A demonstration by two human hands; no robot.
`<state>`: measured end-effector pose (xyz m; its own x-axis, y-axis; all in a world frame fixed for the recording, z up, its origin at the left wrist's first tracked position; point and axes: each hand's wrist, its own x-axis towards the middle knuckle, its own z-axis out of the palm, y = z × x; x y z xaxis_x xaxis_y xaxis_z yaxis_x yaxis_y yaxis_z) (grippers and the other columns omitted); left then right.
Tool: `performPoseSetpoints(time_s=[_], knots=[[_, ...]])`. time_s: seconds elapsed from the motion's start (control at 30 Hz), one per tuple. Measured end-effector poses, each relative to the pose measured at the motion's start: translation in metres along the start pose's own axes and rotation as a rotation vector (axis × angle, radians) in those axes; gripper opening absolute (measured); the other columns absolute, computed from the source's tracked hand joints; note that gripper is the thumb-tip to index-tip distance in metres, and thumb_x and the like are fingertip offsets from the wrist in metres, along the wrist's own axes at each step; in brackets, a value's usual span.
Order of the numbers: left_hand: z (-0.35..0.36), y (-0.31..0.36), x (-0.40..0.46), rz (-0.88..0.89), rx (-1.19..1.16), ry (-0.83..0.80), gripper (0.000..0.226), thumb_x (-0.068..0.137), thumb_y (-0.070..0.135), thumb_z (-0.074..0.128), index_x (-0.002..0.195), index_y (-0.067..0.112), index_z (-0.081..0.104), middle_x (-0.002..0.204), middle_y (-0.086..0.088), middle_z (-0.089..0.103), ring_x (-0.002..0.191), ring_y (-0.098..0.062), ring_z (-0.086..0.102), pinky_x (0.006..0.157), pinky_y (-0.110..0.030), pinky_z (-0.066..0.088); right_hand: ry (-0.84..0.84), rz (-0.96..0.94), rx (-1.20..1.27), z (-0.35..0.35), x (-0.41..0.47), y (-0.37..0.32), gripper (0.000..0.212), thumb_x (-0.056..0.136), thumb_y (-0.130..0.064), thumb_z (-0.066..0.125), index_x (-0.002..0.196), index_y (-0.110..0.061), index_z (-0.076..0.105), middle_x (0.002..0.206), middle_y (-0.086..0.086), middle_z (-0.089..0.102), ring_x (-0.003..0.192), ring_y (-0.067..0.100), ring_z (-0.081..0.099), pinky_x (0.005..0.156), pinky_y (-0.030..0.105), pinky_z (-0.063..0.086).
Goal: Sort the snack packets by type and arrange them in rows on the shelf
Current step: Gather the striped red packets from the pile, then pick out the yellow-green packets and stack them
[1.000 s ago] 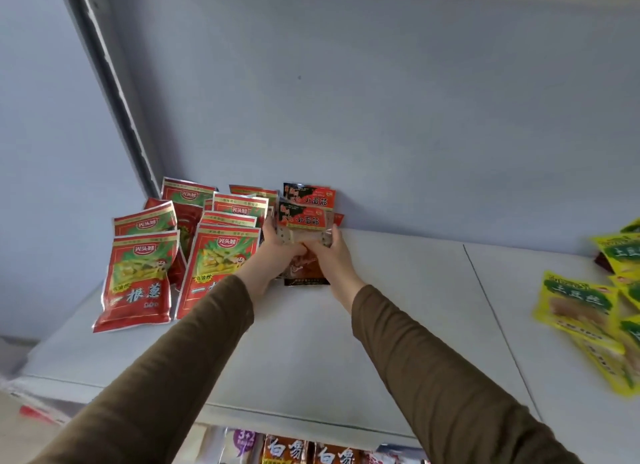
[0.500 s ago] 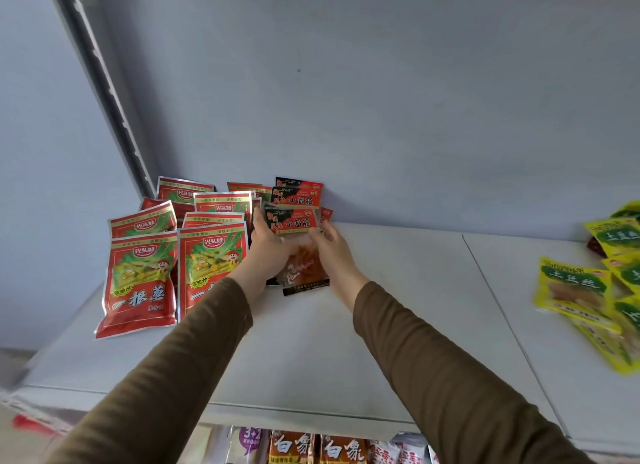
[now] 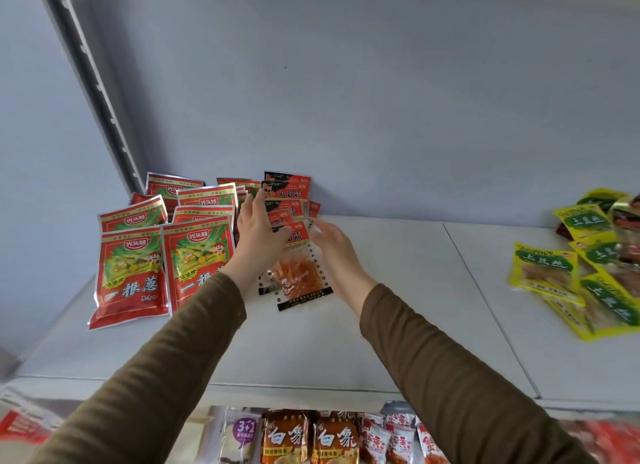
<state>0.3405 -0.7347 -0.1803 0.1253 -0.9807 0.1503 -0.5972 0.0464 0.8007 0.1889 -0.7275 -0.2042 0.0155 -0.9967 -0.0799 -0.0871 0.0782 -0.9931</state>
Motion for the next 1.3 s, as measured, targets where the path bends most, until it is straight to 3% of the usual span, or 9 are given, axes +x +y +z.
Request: performPoseSetpoints(time_s=[0.1, 0.27, 0.37, 0.63, 0.87, 1.03, 1.3], knots=[[0.005, 0.01, -0.006, 0.074, 0.022, -0.068, 0.078, 0.097, 0.024, 0.066, 0.16, 0.025, 0.019, 0.166, -0.003, 0.017, 0.153, -0.03, 0.015, 0.124, -0.055, 0.024, 0.051, -0.106, -0.168, -0.016, -0.006, -0.006, 0.042, 0.103, -0.03, 0.055, 0.144, -0.025, 0.05, 0.148, -0.005, 0.05, 0.125, 0.007, 0.046, 0.093, 0.021, 0.036], [0.024, 0.03, -0.018, 0.121, 0.103, -0.202, 0.07, 0.098, 0.031, 0.064, 0.157, 0.025, 0.028, 0.163, -0.005, 0.029, 0.152, -0.032, 0.018, 0.123, -0.053, 0.019, 0.111, -0.25, -0.588, -0.062, -0.019, -0.007, 0.046, 0.101, -0.031, 0.057, 0.145, -0.022, 0.05, 0.148, -0.003, 0.051, 0.137, 0.016, 0.045, 0.104, 0.023, 0.033], [0.044, 0.045, -0.024, 0.214, 0.194, -0.247, 0.067, 0.099, 0.034, 0.063, 0.157, 0.021, 0.032, 0.163, -0.007, 0.032, 0.152, -0.031, 0.019, 0.124, -0.051, 0.018, 0.147, -0.279, -0.757, -0.096, -0.032, -0.007, 0.045, 0.1, -0.032, 0.057, 0.143, -0.021, 0.052, 0.146, -0.002, 0.054, 0.136, 0.02, 0.044, 0.11, 0.035, 0.039], [0.129, 0.103, -0.057, 0.407, 0.383, -0.331, 0.061, 0.098, 0.041, 0.062, 0.152, 0.02, 0.042, 0.157, -0.005, 0.044, 0.147, -0.027, 0.031, 0.12, -0.042, 0.026, 0.281, -0.284, -1.068, -0.202, -0.087, 0.001, 0.045, 0.098, -0.035, 0.059, 0.14, -0.021, 0.055, 0.147, 0.0, 0.053, 0.137, 0.025, 0.043, 0.11, 0.038, 0.034], [0.215, 0.183, -0.117, 0.546, 0.448, -0.364, 0.059, 0.097, 0.041, 0.063, 0.15, 0.019, 0.045, 0.154, -0.004, 0.047, 0.145, -0.028, 0.034, 0.12, -0.038, 0.025, 0.33, -0.231, -1.174, -0.322, -0.145, 0.014, 0.048, 0.097, -0.039, 0.059, 0.142, -0.025, 0.053, 0.151, -0.002, 0.049, 0.141, 0.024, 0.038, 0.11, 0.043, 0.034], [0.269, 0.235, -0.157, 0.558, 0.415, -0.383, 0.06, 0.095, 0.038, 0.066, 0.148, 0.018, 0.047, 0.151, -0.004, 0.05, 0.143, -0.028, 0.037, 0.119, -0.036, 0.025, 0.345, -0.288, -1.193, -0.401, -0.18, 0.02, 0.041, 0.094, -0.037, 0.062, 0.135, -0.03, 0.057, 0.143, -0.007, 0.055, 0.136, 0.023, 0.042, 0.109, 0.043, 0.034], [0.331, 0.293, -0.174, 0.613, 0.393, -0.402, 0.049, 0.092, 0.035, 0.068, 0.136, 0.019, 0.057, 0.136, -0.003, 0.058, 0.132, -0.029, 0.045, 0.113, -0.037, 0.032, 0.373, -0.218, -1.184, -0.488, -0.187, 0.033, 0.044, 0.098, -0.038, 0.058, 0.139, -0.024, 0.054, 0.146, -0.001, 0.051, 0.139, 0.026, 0.037, 0.112, 0.049, 0.032]])
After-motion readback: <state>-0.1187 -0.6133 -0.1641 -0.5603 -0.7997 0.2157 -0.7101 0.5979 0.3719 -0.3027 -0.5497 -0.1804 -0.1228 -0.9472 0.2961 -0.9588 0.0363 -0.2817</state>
